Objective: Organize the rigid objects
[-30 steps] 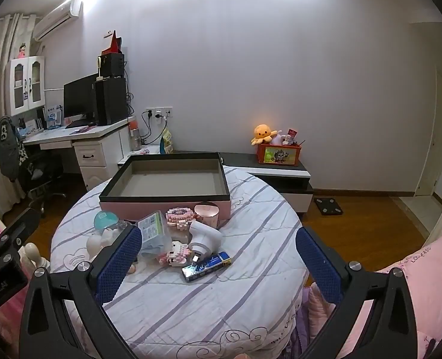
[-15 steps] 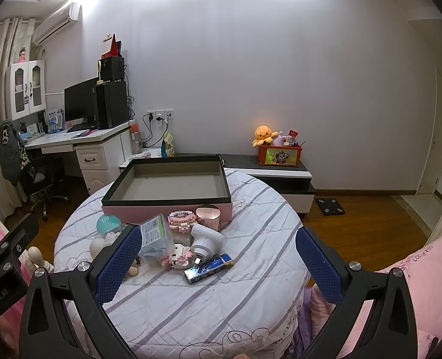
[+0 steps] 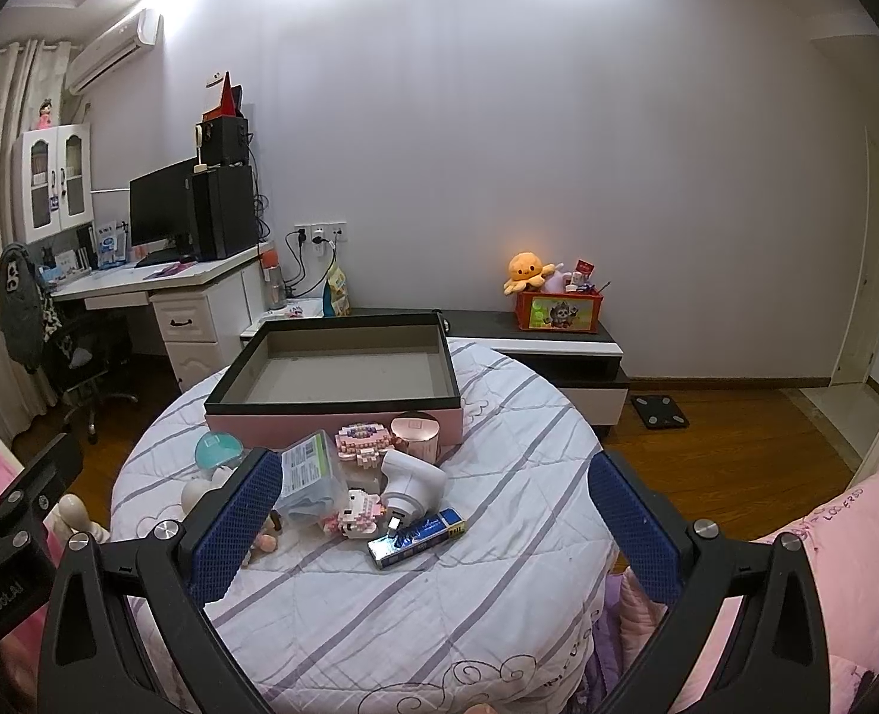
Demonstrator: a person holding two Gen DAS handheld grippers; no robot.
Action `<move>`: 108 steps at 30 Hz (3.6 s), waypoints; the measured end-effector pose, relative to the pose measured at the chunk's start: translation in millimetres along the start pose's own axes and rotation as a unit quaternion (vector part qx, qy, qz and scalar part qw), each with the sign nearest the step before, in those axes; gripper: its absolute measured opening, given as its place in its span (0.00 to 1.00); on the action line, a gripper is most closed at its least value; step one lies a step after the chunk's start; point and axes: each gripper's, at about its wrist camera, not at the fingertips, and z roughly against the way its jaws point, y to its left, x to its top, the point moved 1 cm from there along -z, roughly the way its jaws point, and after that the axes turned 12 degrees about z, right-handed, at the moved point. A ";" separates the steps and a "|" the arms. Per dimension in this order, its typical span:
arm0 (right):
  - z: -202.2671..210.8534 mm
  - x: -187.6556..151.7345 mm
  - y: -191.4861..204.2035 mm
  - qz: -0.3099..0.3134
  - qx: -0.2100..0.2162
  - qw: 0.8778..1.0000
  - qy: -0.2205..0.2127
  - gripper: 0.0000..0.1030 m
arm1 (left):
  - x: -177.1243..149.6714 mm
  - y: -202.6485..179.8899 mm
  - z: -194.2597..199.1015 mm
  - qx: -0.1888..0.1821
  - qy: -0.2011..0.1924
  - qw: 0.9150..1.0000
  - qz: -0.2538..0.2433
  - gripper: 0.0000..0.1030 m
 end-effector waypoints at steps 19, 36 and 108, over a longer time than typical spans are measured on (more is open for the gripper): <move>1.0 3.4 -3.5 -0.002 0.000 1.000 -0.004 1.00 | 4.7 -5.4 -0.1 -0.004 -0.001 1.000 -0.002 1.00; 1.3 3.5 -3.2 -0.003 0.000 1.000 -0.003 1.00 | 3.1 -4.2 0.7 -0.005 -0.001 1.000 0.000 1.00; -164.4 -88.0 9.3 0.050 0.153 0.975 0.154 0.82 | -97.8 1.1 -157.7 -0.020 0.196 0.980 0.032 0.70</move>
